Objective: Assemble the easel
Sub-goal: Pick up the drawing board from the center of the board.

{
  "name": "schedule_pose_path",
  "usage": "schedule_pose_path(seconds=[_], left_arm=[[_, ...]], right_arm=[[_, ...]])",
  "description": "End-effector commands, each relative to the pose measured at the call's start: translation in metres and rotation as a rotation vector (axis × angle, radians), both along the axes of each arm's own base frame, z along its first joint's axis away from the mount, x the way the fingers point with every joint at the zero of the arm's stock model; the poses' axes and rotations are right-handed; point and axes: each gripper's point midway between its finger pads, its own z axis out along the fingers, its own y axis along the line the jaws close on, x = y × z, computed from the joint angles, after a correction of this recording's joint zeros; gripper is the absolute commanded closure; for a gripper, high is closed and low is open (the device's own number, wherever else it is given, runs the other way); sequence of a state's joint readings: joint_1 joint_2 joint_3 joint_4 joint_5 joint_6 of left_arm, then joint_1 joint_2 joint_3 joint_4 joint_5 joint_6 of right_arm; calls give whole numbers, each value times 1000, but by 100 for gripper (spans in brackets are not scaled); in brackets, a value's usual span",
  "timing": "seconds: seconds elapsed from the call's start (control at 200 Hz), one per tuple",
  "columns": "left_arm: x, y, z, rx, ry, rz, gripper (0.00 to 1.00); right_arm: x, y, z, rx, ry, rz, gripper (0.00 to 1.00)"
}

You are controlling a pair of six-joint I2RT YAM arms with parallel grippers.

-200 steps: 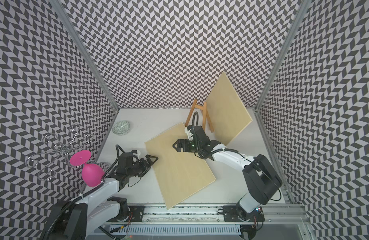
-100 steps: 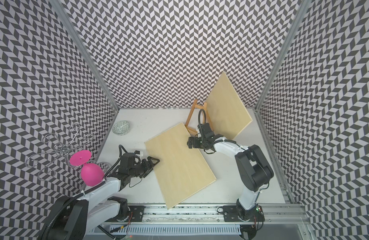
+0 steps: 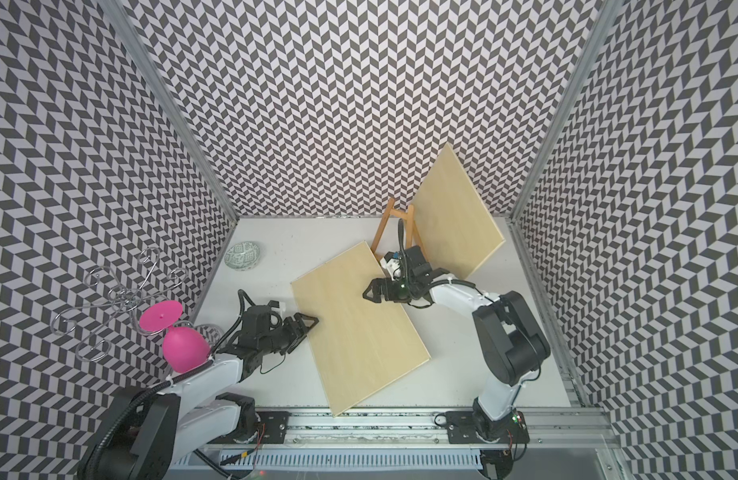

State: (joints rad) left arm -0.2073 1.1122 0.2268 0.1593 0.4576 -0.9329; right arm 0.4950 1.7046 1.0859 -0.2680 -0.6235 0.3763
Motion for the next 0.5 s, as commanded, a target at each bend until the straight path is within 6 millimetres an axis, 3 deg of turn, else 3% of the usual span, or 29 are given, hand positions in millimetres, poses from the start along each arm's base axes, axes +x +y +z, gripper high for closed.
schedule_pose_path(seconds=[0.0,0.235,0.496], left_arm=[[-17,2,-19,19,77,-1,24],[-16,3,-16,16,66,5,25],[-12,1,-6,-1,35,13,25]], right_arm=[[-22,37,70,203,-90,166,6],[-38,54,102,246,-118,214,14],[-37,65,121,134,-200,181,28]])
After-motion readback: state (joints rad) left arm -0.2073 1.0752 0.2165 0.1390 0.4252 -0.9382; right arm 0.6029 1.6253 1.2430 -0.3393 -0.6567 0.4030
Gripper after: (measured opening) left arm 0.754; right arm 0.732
